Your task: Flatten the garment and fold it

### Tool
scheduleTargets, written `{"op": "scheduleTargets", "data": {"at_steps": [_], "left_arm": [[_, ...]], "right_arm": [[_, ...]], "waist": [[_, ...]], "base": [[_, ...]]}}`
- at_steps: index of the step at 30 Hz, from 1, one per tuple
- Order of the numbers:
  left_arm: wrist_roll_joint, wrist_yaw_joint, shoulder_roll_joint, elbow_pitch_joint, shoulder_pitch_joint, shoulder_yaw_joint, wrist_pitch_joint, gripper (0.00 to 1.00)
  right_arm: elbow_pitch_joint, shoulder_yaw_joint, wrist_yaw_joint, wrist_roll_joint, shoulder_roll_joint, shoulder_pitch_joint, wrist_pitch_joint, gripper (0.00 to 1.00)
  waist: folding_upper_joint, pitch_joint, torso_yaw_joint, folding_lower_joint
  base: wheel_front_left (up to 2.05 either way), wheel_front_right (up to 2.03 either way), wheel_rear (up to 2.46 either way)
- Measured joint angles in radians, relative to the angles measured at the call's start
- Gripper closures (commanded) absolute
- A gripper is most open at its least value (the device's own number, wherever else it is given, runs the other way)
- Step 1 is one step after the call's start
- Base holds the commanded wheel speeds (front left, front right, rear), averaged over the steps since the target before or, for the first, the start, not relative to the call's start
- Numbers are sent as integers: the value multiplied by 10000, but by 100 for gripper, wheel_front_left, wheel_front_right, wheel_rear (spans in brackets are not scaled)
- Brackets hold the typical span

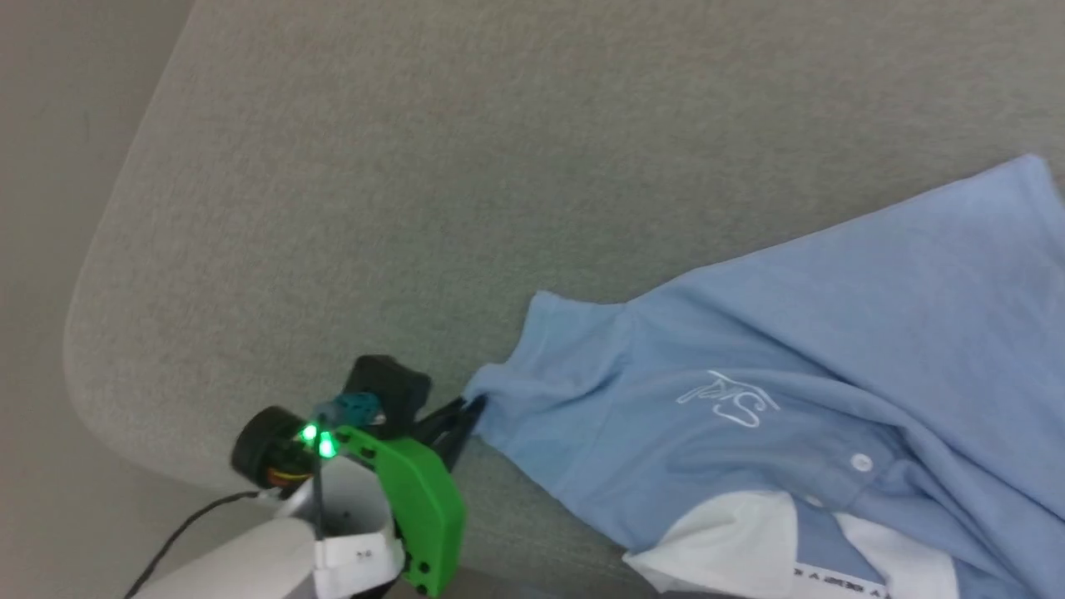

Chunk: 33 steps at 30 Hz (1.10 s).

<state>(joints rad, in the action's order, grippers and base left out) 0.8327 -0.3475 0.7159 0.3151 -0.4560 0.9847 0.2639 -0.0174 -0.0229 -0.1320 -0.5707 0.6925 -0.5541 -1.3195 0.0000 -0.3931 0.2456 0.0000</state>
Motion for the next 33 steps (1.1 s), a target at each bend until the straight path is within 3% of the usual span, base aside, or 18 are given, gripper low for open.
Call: {"op": "scheduleTargets", "data": {"at_steps": [9,16,17,18,19,33], "left_arm": [[-276,136,-543,-40,-396,174,-15,100],[-326,136,-614,-171,-400,198,-109,100],[-326,136,-629,-178,-400,198,-115,100],[-324,136,-640,-192,-400,199,-115,100],[-324,136,-650,-213,-399,201,-115,100],[-71,121,-514,-481,-423,-102,-115,100]], "right_arm": [[1563,1011,0,734,495,-1335,261,0],[1726,1565,0,673,1005,-1403,259,0],[1708,1620,0,644,1074,-1402,249,9],[1685,1672,0,593,1141,-1396,247,82],[1649,1722,0,546,1208,-1375,249,100],[2036,2249,0,-174,1024,-1255,2514,100]], "waist": [[0,-969,800,2],[0,-1363,1199,1],[0,-1389,1223,1],[0,-1412,1246,0],[0,-1419,1259,0],[0,-568,796,1]], "base": [[0,0,0],[0,0,0],[0,0,0],[0,0,0],[0,0,0],[0,0,0]]}}
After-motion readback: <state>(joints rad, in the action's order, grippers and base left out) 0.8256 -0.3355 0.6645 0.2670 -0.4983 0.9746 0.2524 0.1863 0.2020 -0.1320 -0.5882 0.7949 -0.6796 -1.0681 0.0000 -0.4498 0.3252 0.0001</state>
